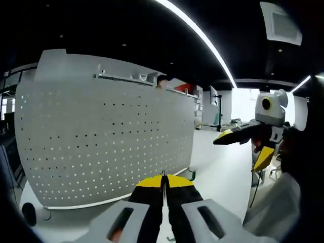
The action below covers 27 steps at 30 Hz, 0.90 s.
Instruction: Insert the hook assembly into the mounting plate slot until the hook locks in place.
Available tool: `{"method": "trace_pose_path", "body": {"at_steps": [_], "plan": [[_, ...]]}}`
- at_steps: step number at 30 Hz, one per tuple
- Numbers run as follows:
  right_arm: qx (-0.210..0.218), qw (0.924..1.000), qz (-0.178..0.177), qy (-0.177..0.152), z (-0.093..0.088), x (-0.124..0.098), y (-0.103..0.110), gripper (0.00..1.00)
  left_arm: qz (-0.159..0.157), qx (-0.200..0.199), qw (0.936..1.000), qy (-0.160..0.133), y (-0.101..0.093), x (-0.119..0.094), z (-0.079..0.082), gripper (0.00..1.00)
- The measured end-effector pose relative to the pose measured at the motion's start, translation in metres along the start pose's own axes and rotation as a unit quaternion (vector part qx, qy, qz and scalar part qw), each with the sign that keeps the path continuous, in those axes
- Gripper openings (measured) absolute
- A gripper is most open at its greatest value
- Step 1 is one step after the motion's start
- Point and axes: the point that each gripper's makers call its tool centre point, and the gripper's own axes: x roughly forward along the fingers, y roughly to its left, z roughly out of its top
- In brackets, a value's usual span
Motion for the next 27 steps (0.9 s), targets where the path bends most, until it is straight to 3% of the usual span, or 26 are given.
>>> {"method": "trace_pose_path", "body": {"at_steps": [5,7,12,16,19,27], "plan": [[-0.005,0.9996,-0.008,-0.026,0.018,-0.001,0.005,0.39,-0.012,-0.013,0.9996,-0.021,-0.014,-0.002,0.012,0.01],[0.012,0.9993,-0.004,-0.036,0.025,0.001,0.008,0.34,-0.015,-0.010,0.9995,-0.028,-0.020,-0.003,0.018,0.01],[0.010,0.9980,-0.014,-0.060,0.041,0.005,0.014,0.25,-0.023,-0.008,0.9986,-0.046,-0.035,-0.004,0.032,0.01],[-0.006,0.9981,-0.040,-0.047,0.040,0.008,0.012,0.19,-0.027,-0.008,0.9982,-0.053,-0.044,-0.002,0.040,0.01],[0.004,0.9975,-0.058,-0.039,0.039,0.011,0.007,0.14,-0.030,-0.009,0.9979,-0.057,-0.049,0.000,0.046,0.01],[0.004,0.9955,-0.084,-0.043,0.049,0.010,0.001,0.03,-0.050,-0.015,0.9967,-0.063,-0.062,0.009,0.065,0.01]]}}
